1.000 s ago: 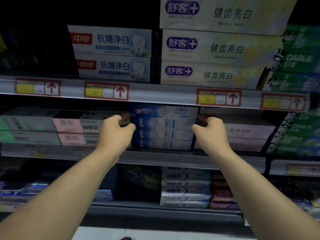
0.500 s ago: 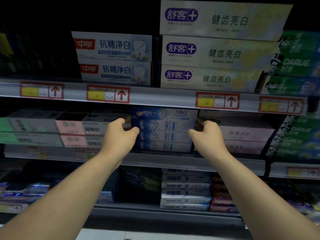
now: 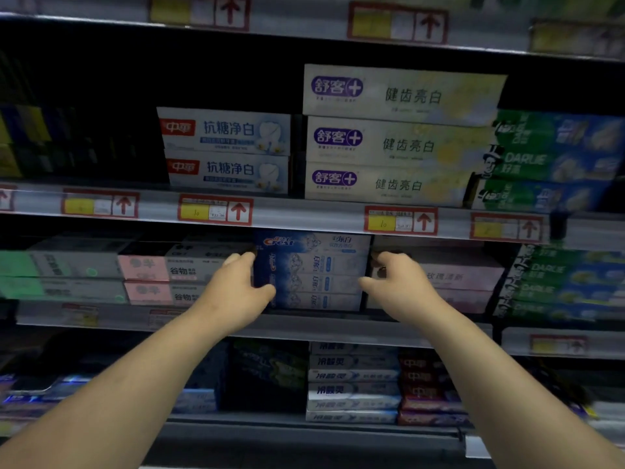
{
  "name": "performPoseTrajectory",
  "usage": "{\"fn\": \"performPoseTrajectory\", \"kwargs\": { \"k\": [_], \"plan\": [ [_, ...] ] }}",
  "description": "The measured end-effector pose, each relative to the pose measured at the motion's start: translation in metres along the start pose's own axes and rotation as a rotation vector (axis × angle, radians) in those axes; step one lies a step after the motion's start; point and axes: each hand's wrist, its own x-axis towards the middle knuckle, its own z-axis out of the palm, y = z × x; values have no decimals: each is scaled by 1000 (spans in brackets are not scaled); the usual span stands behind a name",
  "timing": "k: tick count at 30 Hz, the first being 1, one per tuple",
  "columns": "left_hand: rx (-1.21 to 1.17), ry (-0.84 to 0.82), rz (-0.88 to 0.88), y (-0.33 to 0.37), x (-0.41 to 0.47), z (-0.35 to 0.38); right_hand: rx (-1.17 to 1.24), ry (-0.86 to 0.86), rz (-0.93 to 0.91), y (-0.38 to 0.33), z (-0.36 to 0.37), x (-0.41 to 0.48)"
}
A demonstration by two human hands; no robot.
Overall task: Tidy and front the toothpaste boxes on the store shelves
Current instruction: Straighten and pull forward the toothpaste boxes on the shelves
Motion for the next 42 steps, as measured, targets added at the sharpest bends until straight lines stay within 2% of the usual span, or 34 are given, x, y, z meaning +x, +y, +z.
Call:
{"fn": "performPoseTrajectory", "kwargs": {
  "k": [3, 6, 10, 14, 20, 27, 35, 39, 42],
  "plan": [
    [128, -15, 161, 8, -12, -9, -81, 1, -68, -2, -19, -7],
    [52, 64, 298, 20, -20, -10, -81, 58, -94, -4, -43, -12],
    [-115, 256, 395, 47, -20, -10, 59, 259, -92, -5, -77, -18],
    [-294, 389, 377, 80, -11, -20, 265, 473, -78, -5, -99, -17],
    [-585, 357, 291, 108, 8, -13, 365, 573, -49, 6, -105, -3],
    [-497, 451, 265, 107, 28, 3, 409, 642, -55, 13, -95, 16],
    [-572, 459, 241, 104, 32, 7, 310, 700, -51, 23, -92, 25],
    [-575, 478, 245, 106, 32, 11, 360, 715, -44, 20, -92, 26],
    [-568, 509, 248, 107, 34, 13, 274, 745, -62, 19, -90, 25]
  ]
}}
